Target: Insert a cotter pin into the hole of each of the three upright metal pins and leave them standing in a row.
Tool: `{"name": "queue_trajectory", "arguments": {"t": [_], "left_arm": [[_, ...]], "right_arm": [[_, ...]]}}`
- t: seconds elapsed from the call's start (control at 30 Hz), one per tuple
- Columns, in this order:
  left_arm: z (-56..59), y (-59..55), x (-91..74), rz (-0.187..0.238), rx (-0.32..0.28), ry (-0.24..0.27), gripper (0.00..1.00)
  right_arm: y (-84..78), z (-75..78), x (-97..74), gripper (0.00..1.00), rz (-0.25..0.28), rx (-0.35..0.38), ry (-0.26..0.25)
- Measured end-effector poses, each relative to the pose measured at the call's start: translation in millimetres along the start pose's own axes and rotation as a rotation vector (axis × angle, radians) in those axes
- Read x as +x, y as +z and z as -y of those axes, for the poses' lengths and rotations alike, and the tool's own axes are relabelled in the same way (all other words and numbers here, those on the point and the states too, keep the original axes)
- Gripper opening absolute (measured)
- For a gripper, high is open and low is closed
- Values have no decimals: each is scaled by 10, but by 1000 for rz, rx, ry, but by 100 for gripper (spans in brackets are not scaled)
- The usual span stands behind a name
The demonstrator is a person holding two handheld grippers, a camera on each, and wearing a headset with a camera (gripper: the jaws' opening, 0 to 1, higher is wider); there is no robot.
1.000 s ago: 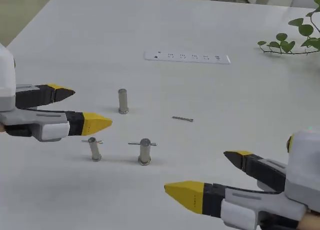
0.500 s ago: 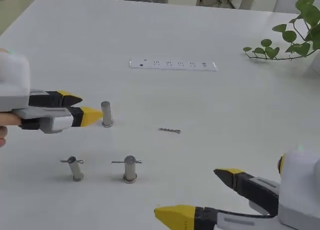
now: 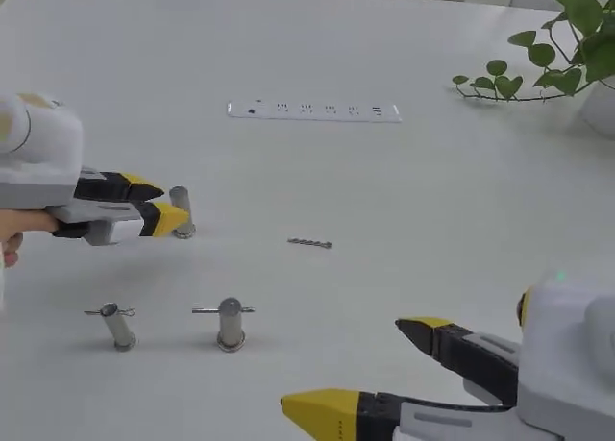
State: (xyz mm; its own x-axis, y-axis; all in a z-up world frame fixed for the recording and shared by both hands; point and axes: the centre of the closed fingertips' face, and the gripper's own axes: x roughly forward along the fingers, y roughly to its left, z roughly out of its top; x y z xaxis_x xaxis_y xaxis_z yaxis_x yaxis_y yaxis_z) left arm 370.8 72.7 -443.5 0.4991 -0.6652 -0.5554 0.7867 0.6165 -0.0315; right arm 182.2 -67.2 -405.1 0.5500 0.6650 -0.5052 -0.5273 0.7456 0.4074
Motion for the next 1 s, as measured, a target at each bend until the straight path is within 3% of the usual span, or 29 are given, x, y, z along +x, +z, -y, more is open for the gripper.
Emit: {"name": "queue_trajectory", "arguments": {"t": [0.1, 0.37, 0.63, 0.73, 0.9, 1.0], "left_arm": [[-4, -45, 90, -34, 57, -6, 25], [4, -175, 201, -74, 73, -13, 12], [-53, -167, 251, -67, 49, -4, 11], [-42, -191, 258, -83, -47, -7, 10], [-61, -170, 262, -74, 19, 12, 9], [-72, -171, 260, -79, 10, 23, 9]], "right_arm": [[-13, 27, 3, 91, 0, 12, -3], [-30, 62, 31, 91, -8, 21, -9], [-48, 56, 75, 89, -17, 24, 1], [-40, 48, 82, 89, -12, 29, 7], [-13, 48, 94, 89, -1, 36, 12], [-14, 47, 99, 88, -2, 36, 13]]}}
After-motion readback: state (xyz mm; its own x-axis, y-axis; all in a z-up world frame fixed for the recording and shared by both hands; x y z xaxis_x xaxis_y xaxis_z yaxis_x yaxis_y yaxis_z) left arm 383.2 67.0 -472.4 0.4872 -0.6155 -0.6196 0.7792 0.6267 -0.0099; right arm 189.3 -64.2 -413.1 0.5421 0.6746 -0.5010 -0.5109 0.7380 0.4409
